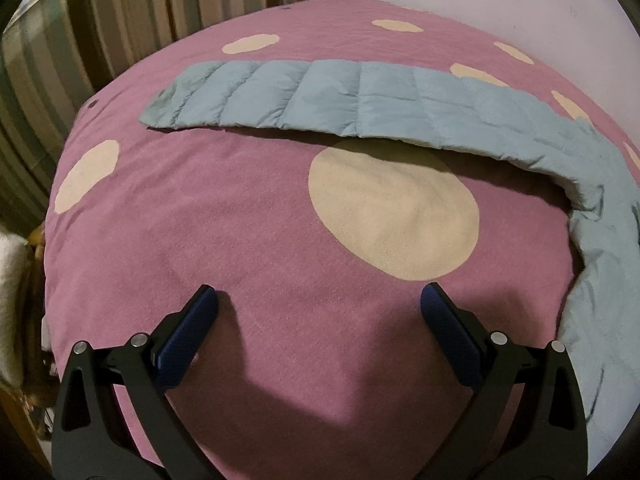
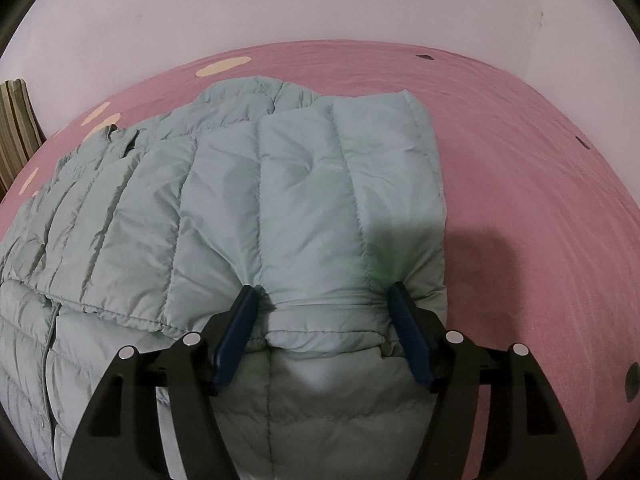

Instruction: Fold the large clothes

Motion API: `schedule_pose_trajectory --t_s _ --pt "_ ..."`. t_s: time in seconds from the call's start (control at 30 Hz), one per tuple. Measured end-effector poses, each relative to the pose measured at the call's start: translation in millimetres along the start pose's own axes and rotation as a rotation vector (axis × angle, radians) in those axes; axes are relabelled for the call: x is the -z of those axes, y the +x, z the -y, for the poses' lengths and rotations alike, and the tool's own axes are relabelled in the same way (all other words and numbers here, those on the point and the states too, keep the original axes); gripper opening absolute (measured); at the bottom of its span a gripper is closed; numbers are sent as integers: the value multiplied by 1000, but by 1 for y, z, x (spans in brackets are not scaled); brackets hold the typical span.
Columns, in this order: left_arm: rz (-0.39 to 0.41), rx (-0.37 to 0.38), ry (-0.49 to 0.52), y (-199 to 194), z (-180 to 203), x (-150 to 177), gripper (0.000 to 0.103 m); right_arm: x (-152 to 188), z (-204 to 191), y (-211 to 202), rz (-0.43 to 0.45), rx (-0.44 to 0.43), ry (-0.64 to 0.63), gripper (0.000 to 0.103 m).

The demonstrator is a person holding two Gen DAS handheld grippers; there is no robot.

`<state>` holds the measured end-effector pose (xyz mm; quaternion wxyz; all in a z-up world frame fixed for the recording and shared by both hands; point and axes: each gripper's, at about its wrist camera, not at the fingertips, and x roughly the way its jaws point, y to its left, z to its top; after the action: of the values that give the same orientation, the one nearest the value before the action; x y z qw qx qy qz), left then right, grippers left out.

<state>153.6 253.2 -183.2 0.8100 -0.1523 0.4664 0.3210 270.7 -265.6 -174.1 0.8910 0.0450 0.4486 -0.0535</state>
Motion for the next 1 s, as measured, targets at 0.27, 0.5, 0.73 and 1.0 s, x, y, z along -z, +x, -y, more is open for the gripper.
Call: schedule_pose_trajectory --t_s 0.27,0.5,0.73,1.0 --pt "47 43 -142 -3 -67 -37 100 0 0 0 1 4 -3 69" --pt "42 92 -389 37 -148 -78 79 -1 1 0 1 2 -3 69" --pt "69 210 -585 61 -193 -107 93 -2 2 1 2 3 -3 69" --pt "151 180 -713 70 -210 -112 49 -1 1 1 3 4 -3 69"
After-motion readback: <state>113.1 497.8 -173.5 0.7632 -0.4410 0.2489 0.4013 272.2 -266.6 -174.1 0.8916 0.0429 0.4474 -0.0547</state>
